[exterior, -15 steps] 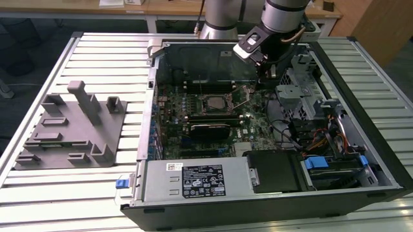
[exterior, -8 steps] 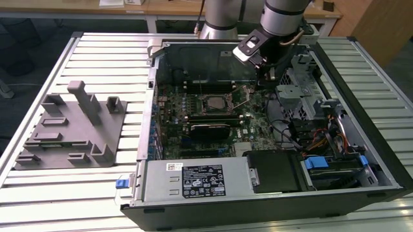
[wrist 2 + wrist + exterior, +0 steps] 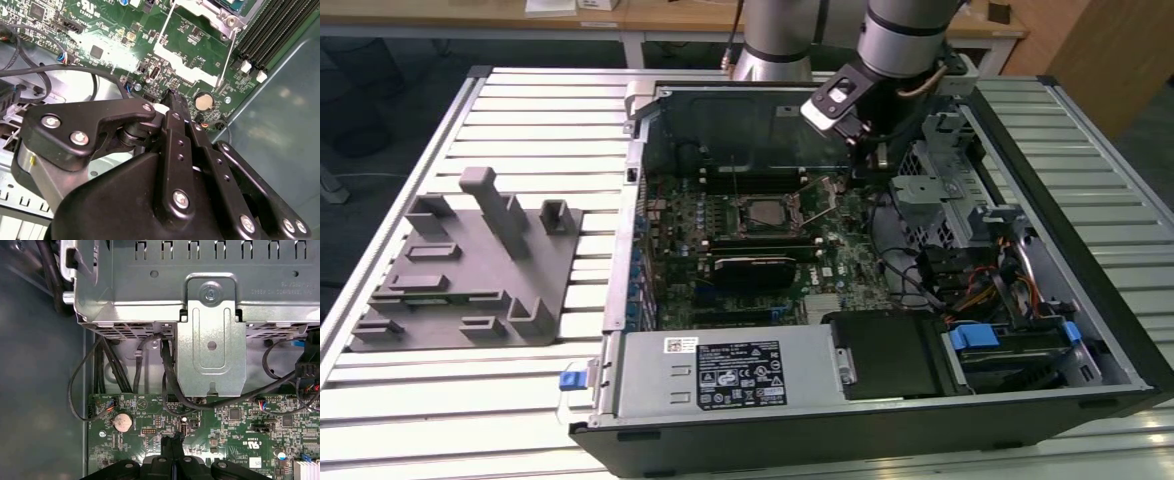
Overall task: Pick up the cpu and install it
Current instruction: 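Close the cpu cover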
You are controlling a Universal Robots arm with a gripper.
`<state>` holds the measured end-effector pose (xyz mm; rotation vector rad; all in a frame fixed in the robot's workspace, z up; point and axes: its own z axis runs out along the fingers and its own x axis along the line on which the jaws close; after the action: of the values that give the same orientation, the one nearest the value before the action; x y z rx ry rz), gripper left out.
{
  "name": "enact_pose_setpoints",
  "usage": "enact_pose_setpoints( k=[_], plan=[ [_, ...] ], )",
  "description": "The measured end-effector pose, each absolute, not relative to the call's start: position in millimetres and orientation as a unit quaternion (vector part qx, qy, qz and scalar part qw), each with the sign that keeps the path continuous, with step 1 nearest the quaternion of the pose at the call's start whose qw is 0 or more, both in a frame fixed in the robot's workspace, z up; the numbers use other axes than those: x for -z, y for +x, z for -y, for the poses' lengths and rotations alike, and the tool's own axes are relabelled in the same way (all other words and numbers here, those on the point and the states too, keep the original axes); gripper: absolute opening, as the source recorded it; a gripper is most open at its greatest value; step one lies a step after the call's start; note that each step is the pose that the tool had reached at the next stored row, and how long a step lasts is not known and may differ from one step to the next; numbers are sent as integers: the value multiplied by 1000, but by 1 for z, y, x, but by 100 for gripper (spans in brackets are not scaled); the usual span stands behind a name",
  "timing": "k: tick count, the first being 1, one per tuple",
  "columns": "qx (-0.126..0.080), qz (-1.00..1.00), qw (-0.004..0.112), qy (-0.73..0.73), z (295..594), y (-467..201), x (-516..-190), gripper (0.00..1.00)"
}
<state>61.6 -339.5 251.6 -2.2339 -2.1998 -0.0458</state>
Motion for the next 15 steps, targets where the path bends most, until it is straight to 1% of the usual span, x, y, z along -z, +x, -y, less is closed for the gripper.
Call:
enact_pose_setpoints(
  k=[15],
  plan=[
    [15,702,3,-712,340,61,-243,11]
  ],
)
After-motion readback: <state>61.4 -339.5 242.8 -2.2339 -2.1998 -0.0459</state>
